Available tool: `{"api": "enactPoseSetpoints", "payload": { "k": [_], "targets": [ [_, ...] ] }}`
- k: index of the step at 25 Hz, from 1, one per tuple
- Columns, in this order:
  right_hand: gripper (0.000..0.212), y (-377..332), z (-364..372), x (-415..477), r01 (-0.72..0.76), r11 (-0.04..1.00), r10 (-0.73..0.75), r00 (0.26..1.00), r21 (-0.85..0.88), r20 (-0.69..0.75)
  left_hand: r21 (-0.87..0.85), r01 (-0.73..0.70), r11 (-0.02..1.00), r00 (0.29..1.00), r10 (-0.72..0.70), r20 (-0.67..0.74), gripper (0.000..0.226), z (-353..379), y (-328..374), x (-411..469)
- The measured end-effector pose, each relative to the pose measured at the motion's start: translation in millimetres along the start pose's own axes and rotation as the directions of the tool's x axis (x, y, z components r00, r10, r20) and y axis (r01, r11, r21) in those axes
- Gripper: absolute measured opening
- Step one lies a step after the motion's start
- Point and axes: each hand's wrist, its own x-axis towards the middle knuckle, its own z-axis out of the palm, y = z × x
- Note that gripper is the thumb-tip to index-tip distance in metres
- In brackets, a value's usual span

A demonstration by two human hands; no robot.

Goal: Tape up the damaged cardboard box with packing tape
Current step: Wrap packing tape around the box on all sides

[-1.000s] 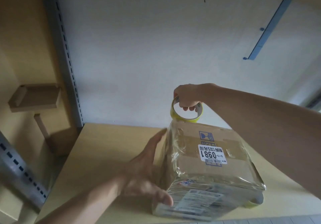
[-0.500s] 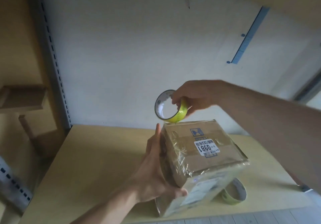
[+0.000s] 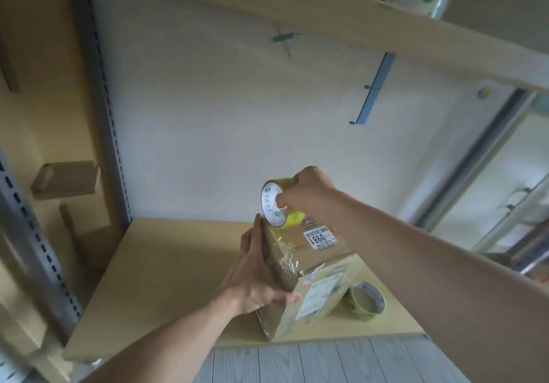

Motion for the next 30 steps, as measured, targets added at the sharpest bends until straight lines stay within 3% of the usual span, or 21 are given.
{"api": "enactPoseSetpoints", "payload": {
  "k": [2,5,11,15,20,22,26,30],
  "targets": [
    [0.019,11.9,-12.5,-12.8,-0.009,0.999,0.008,1.000,-0.045,-0.029,-0.008,0.012,1.000,1.000,-0.012,-0.021,0.171,-3.0,-2.7,1.7],
    [0.033,31.9,-35.6,-37.1,-0.042,0.998,0.045,0.997,-0.053,0.057,-0.018,0.027,0.999,1.000,-0.027,-0.013,0.171,-7.3,-3.9,10.7],
    [0.052,55.0,-32.8,-88.7,-0.114,0.953,0.065,0.982,0.281,0.180,0.027,0.019,0.999,1.000,-0.020,0.018,0.173,-4.2,-7.7,7.4],
    [0.043,57.7,-30.9,-120.9,-0.157,0.827,0.058,0.979,0.540,0.195,0.037,0.023,0.999,1.000,-0.023,0.017,0.173,-3.6,-7.6,5.9],
    [0.039,86.0,-11.8,-144.9,-0.154,0.797,-0.011,0.963,0.584,0.268,0.049,0.033,0.998,0.999,-0.034,0.012,0.173,-3.4,-4.5,4.0],
    [0.041,100.6,-6.6,-156.3,-0.171,0.813,0.007,0.958,0.556,0.285,0.060,0.040,0.997,0.999,-0.040,0.003,0.173,-2.1,-3.0,3.9],
    [0.044,127.7,8.9,-168.1,-0.227,0.738,0.018,0.948,0.636,0.317,0.059,0.041,0.997,0.999,-0.041,-0.001,0.172,-0.5,-2.5,3.6],
    [0.045,154.1,36.5,-168.1,-0.268,0.752,0.057,0.937,0.602,0.346,0.063,0.036,0.997,0.999,-0.036,-0.005,0.173,0.8,-3.6,4.5]
  ]
}}
